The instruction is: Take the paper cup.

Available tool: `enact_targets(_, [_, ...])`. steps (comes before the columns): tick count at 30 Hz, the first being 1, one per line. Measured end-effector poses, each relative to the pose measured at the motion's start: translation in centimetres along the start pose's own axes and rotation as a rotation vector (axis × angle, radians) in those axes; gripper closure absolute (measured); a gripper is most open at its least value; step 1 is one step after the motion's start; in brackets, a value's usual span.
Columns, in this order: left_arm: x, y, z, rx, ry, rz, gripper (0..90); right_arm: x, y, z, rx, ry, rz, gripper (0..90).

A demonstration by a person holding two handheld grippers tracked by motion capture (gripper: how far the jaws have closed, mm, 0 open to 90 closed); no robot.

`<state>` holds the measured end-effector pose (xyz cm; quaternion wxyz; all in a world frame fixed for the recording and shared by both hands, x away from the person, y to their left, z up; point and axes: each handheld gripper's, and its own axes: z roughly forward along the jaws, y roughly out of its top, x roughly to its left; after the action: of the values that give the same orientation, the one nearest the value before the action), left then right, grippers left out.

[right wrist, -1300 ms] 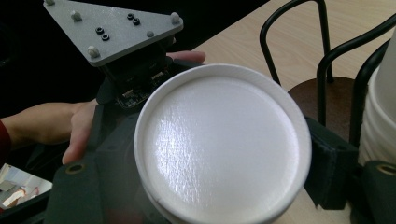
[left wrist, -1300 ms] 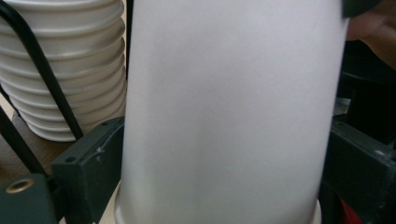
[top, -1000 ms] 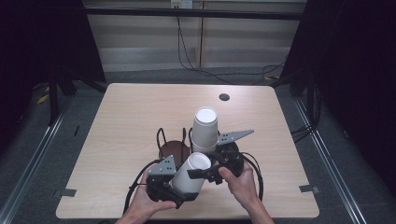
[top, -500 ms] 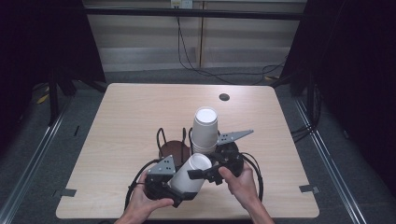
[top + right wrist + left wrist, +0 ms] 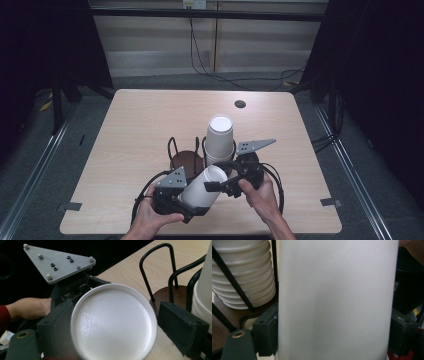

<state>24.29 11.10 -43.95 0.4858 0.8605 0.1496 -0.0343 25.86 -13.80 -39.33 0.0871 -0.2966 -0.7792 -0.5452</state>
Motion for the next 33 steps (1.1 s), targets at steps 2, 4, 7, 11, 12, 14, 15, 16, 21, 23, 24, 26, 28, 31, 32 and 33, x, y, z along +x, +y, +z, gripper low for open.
enact_targets(2, [0.1, 0.1, -0.5, -0.007, 0.001, -0.004, 16.9, 0.0, 0.0, -0.2, -0.006, 0.001, -0.001, 13.5])
enact_targets(4, [0.2, 0.1, -1.0, -0.005, 0.001, -0.012, 16.9, 0.0, -0.1, -0.4, -0.020, 0.007, -0.005, 13.5])
enact_targets(7, [0.5, 0.1, -1.8, -0.003, 0.014, -0.009, 17.0, 0.0, -0.2, -0.5, -0.032, 0.013, -0.012, 13.5])
enact_targets(11, [0.8, 0.1, -2.5, 0.014, 0.046, -0.006, 17.0, -0.1, -0.2, -0.5, -0.025, 0.023, -0.010, 13.5])
enact_targets(12, [1.0, 0.2, -2.8, 0.025, 0.044, -0.002, 17.0, -0.1, -0.3, -0.5, -0.023, 0.025, -0.015, 13.5])
enact_targets(14, [1.1, 0.2, -3.0, 0.031, 0.048, 0.002, 17.0, -0.2, -0.3, -0.5, -0.016, 0.028, -0.018, 13.5])
enact_targets(15, [1.1, 0.3, -3.2, 0.048, 0.056, 0.008, 17.0, -0.2, -0.4, -0.4, -0.012, 0.028, -0.019, 13.5])
enact_targets(16, [1.1, 0.3, -3.2, 0.048, 0.056, 0.008, 17.0, -0.2, -0.4, -0.4, -0.009, 0.030, -0.025, 13.5])
enact_targets(21, [1.3, 0.5, -3.6, 0.082, 0.057, 0.021, 17.0, -0.3, -0.6, -0.3, 0.012, 0.035, -0.037, 13.5])
enact_targets(23, [1.3, 0.5, -3.6, 0.113, 0.063, 0.035, 17.0, -0.3, -0.6, -0.2, 0.030, 0.030, -0.036, 13.5])
enact_targets(24, [1.3, 0.5, -3.6, 0.121, 0.066, 0.037, 17.0, -0.3, -0.6, -0.1, 0.050, 0.020, -0.035, 13.7])
enact_targets(26, [1.2, 0.5, -3.5, 0.147, 0.067, 0.057, 17.1, -0.4, -0.7, 0.0, 0.070, 0.019, -0.035, 13.8])
enact_targets(28, [1.2, 0.5, -3.5, 0.172, 0.070, 0.073, 17.1, -0.5, -0.7, 0.0, 0.082, 0.019, -0.039, 13.7])
enact_targets(31, [1.1, 0.5, -3.3, 0.198, 0.081, 0.077, 17.2, -0.5, -0.9, 0.0, 0.091, 0.021, -0.056, 13.5])
enact_targets(32, [1.2, 0.5, -3.3, 0.211, 0.085, 0.082, 17.2, -0.5, -0.9, -0.1, 0.093, 0.027, -0.062, 13.5])
enact_targets(33, [1.1, 0.5, -3.2, 0.209, 0.084, 0.078, 17.2, -0.6, -1.0, -0.1, 0.093, 0.031, -0.062, 13.5])
